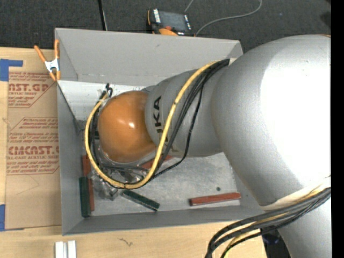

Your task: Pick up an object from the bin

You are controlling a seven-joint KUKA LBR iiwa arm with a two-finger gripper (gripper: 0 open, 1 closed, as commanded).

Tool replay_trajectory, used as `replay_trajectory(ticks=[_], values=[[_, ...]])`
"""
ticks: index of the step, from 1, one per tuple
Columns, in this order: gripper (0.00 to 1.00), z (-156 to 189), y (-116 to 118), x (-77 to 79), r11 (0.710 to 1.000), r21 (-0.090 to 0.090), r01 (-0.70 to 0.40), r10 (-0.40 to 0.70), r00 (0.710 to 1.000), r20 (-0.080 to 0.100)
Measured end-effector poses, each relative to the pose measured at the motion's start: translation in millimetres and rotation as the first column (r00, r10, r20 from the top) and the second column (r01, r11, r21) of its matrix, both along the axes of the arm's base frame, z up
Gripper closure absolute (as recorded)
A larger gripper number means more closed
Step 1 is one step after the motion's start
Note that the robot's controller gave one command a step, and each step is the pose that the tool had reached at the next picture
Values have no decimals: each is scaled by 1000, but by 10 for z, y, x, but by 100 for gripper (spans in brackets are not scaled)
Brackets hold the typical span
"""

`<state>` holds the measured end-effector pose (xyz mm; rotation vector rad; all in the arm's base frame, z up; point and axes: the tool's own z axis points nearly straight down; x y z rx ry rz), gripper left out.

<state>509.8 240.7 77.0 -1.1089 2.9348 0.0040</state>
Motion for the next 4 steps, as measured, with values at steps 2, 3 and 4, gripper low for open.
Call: replay_trajectory(ticks=[2,3,4], values=[[0,177,-35,562,990,0,143,-143,990,-2],[0,796,34,838,983,3,184,-184,983,6],[0,-124,-393,820,965,-7,262,-262,965,-8]])
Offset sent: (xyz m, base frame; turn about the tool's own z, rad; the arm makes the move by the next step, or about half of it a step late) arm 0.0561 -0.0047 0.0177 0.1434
